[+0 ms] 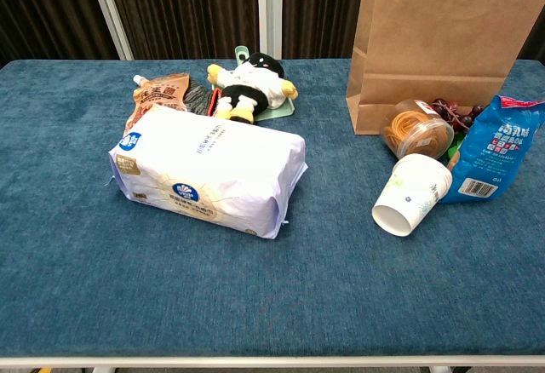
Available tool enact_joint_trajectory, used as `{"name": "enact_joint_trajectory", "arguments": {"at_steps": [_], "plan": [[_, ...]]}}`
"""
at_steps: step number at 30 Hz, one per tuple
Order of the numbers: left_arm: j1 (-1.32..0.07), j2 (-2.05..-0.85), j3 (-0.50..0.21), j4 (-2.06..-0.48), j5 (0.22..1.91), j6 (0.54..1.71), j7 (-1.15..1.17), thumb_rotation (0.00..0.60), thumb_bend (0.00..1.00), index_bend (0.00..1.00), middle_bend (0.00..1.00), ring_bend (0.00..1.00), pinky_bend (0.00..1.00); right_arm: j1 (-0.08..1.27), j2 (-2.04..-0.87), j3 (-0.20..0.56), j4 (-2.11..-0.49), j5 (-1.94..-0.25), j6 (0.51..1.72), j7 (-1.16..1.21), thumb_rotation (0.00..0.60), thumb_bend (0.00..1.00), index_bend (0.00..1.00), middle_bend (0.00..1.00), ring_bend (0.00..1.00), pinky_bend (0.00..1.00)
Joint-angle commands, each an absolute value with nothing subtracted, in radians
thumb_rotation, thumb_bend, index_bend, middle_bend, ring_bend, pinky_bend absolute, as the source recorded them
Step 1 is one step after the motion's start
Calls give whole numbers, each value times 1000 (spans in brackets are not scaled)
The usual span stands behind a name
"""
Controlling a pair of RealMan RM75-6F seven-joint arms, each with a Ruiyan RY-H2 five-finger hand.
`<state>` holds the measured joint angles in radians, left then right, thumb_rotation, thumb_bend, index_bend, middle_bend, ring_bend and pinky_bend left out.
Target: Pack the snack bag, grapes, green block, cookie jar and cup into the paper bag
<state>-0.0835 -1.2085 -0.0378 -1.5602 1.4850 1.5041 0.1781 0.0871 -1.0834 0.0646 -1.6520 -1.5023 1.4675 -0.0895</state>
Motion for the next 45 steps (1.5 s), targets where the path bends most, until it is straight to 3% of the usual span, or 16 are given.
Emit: {"name": "enact_joint_trajectory", "arguments": {"at_steps": [1, 11, 19, 32, 38, 40, 45], "plan": [[-85, -1203, -37, -1565, 1481, 1497, 181, 600, 1, 240, 176, 113, 145, 88, -1084, 65, -1650, -1505, 1469, -89, 600, 0, 0, 94, 0, 129], [-87, -1194, -32, -1576, 1483, 1485, 175, 600, 1, 240, 176, 113, 145, 133, -1067, 74, -1654, -1503, 1404, -98, 600, 8, 0, 99, 0, 129], [-90, -1188, -36, -1583, 1478, 1480, 174, 600, 1, 240, 176, 113, 145, 278, -1052, 125, -1642, -1451, 1204, -142, 600, 35, 0, 104, 0, 126], [-74, -1181, -34, -1580, 1456, 1484, 153, 600, 1, 240, 176, 113, 146, 477, -1214, 132, -1502, -1346, 937, -337, 600, 78, 13, 139, 0, 130], [-74, -1182, -35, -1574, 1449, 1478, 148, 600, 1, 241, 177, 113, 146, 504, -1284, 116, -1433, -1361, 932, -326, 600, 167, 170, 260, 95, 236], [-74, -1183, -35, -1573, 1454, 1481, 146, 600, 2, 242, 177, 113, 146, 508, -1302, 108, -1414, -1386, 948, -311, 600, 201, 269, 326, 163, 306], [-73, -1185, -34, -1568, 1455, 1479, 143, 600, 1, 251, 176, 113, 146, 501, -1322, 91, -1382, -1482, 1042, -237, 600, 298, 651, 568, 457, 605]]}}
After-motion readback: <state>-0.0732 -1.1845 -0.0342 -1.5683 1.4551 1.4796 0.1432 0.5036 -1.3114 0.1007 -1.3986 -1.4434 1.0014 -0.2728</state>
